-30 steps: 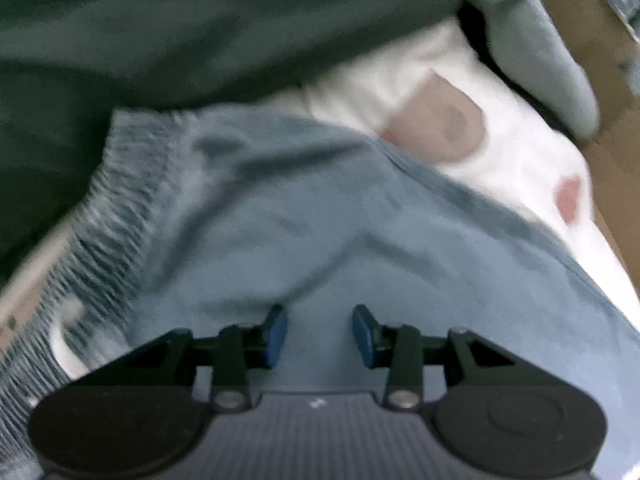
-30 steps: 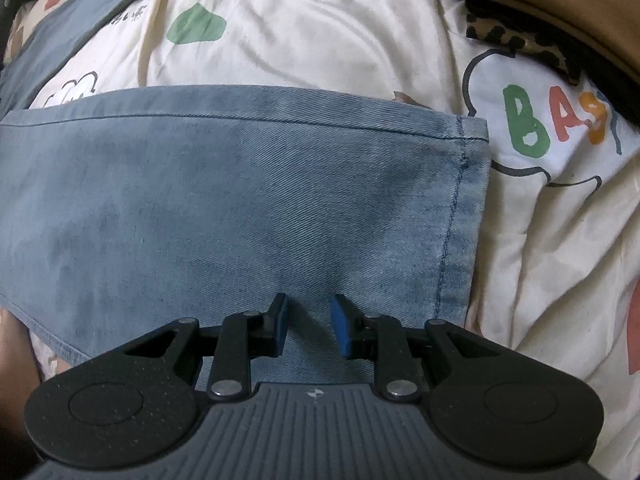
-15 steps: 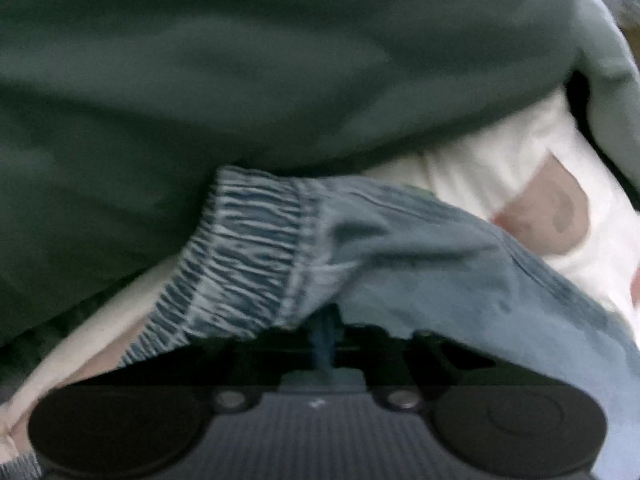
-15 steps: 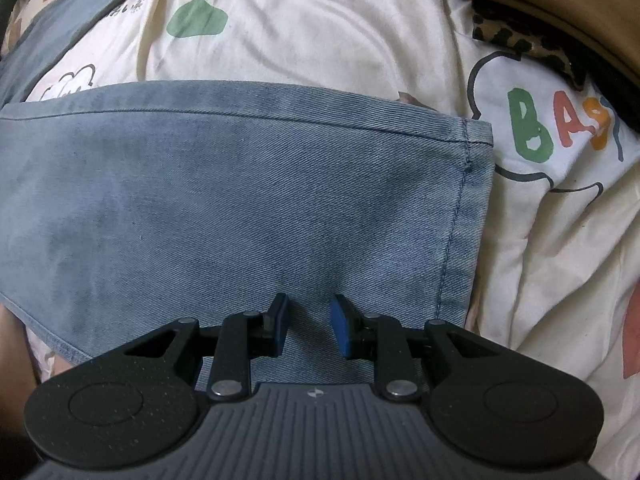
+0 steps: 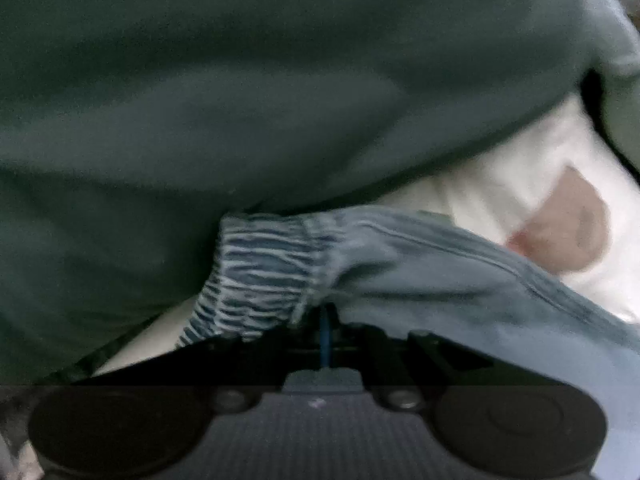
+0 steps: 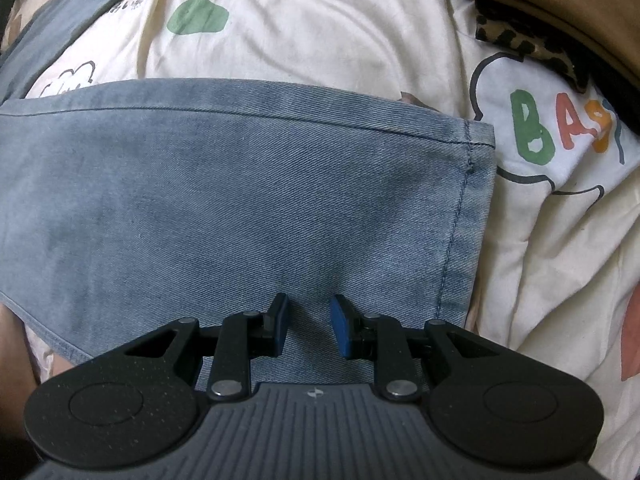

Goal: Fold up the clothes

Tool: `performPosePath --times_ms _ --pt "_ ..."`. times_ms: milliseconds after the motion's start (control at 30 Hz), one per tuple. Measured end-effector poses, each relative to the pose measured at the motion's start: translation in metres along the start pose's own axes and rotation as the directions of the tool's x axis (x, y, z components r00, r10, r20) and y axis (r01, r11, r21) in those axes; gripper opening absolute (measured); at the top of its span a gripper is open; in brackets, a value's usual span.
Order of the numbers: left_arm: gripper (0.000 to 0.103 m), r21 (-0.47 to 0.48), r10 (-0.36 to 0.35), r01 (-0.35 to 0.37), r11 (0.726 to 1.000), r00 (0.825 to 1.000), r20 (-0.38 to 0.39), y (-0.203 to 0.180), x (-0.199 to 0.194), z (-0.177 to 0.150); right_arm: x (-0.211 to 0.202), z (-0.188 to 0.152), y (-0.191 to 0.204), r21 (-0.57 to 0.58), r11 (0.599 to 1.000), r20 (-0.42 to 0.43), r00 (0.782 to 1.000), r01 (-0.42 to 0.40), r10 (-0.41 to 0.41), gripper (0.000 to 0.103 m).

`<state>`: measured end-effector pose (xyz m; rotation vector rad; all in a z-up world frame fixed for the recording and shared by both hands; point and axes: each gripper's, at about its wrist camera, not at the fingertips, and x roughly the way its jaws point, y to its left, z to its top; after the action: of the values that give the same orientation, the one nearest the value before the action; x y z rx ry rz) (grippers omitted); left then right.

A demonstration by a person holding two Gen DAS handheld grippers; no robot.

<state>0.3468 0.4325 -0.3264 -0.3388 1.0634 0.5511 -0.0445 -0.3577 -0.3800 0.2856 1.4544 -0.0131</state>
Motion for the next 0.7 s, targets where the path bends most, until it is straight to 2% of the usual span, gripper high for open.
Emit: performPosePath --times_ms 100,267,367,533,633,667,700 --pt "0.025 0.131 -0.039 0.034 0.991 0.999 0.035 -0.024 -0.027 -0.020 0.000 0.002 0.000 -0.001 1.000 -0.003 1.000 -0.003 0.003 0.029" --pt "0.025 0.181 -0.123 0.122 0.976 0.992 -0.006 -0.054 -0.041 -0.049 -0.001 0.003 -0.002 -0.023 0.999 -0.009 1.000 -0.026 0.026 0.029" --pt "0.026 0.211 -0.142 0.146 0.967 0.989 -0.035 -0.071 -0.035 -0.061 -0.003 -0.002 -0.006 -0.031 0.999 -0.009 1.000 -0.030 0.029 0.029" --pt "0.027 0.238 -0.127 0.134 0.962 0.991 -0.042 -0.087 -0.017 -0.066 -0.002 0.001 -0.004 -0.028 0.999 0.004 0.999 -0.036 0.036 0.029" --pt "0.028 0.239 -0.117 0.120 0.963 0.993 -0.024 -0.094 -0.007 -0.058 -0.005 -0.017 -0.012 -0.027 0.999 0.012 0.999 -0.038 0.039 0.029" --pt "0.030 0.231 -0.115 0.116 0.966 0.993 -0.018 -0.096 -0.004 -0.054 -0.006 -0.019 -0.014 -0.027 0.999 0.014 0.999 -0.041 0.041 0.029" --pt "0.036 0.228 -0.112 0.111 0.967 0.994 -0.011 -0.097 0.000 -0.049 -0.006 -0.020 -0.014 -0.026 0.999 0.017 0.999 -0.043 0.044 0.029"
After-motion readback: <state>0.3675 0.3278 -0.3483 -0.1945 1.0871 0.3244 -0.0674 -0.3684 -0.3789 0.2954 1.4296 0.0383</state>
